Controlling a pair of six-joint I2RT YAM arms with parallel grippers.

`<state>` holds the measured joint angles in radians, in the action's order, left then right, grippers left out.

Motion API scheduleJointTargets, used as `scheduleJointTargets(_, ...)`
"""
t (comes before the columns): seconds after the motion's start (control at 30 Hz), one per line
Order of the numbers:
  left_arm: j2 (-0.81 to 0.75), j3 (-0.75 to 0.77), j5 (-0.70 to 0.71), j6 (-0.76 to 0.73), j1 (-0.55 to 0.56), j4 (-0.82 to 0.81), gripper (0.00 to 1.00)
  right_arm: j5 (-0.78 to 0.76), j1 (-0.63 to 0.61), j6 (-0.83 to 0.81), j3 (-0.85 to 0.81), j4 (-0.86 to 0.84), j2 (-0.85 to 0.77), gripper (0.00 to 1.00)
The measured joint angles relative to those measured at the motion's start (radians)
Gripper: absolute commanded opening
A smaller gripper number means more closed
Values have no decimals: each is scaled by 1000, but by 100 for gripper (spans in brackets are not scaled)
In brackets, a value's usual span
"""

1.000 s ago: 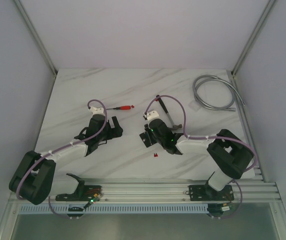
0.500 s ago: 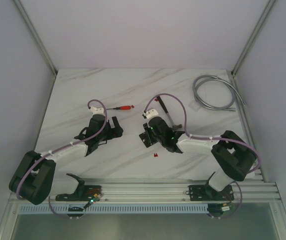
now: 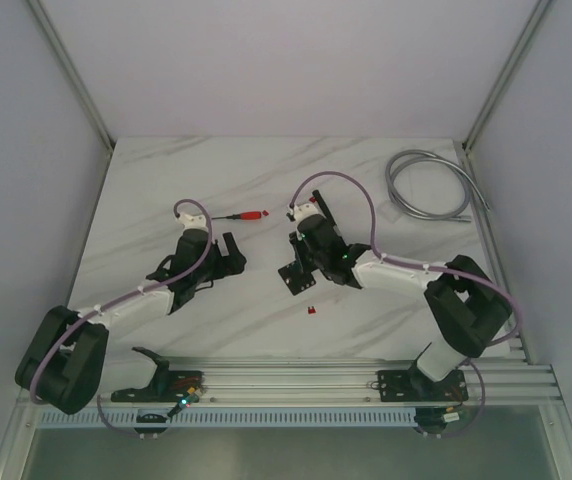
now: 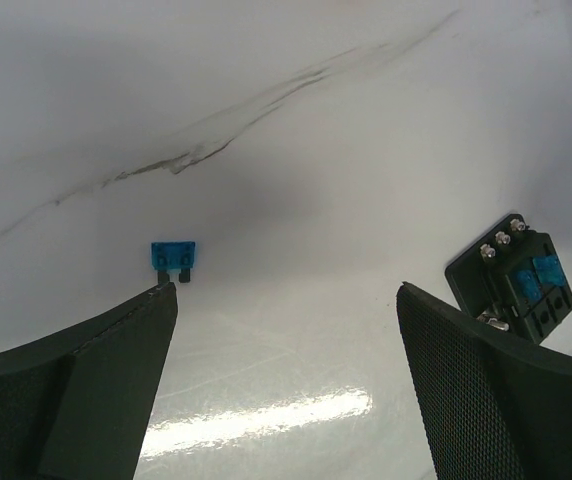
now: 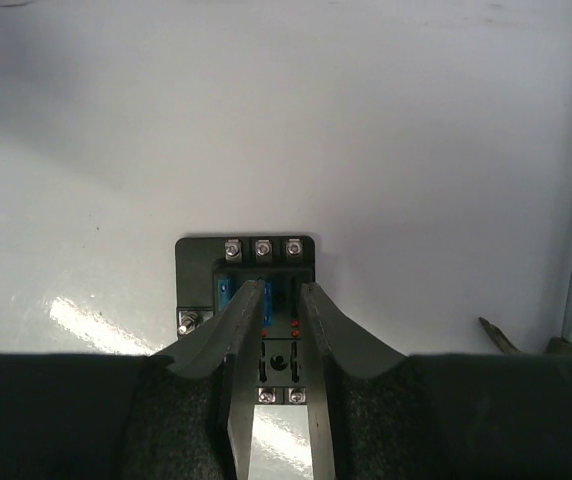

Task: Snap on the fuse box
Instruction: Install the fuse at the fuse box base.

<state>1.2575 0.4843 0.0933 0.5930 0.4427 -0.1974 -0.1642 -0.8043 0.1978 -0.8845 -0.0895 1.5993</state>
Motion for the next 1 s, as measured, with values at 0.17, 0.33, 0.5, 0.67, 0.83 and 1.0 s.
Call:
scheduleJointTargets(0.17, -15, -2, 0, -1, -5, 0, 100, 45, 14, 4, -32, 31, 31, 26)
scheduleJointTargets(0.33, -19, -2, 0, -1, -5, 1, 100, 72, 13, 9, -43, 53, 53, 25)
scheduleJointTargets(0.5, -19, -2, 0, -2, -5, 1, 100, 75, 13, 15, -54, 77, 77, 21)
scheduleJointTargets(0.67, -19, -2, -3, -3, -5, 1, 100, 79, 13, 16, -56, 82, 89, 23)
scheduleJointTargets(0.83, -19, -2, -4, -3, -5, 1, 100, 87, 13, 19, -60, 85, 89, 27)
scheduleJointTargets(1.0, -19, -2, -6, -3, -5, 1, 100, 90, 13, 19, -66, 87, 89, 27)
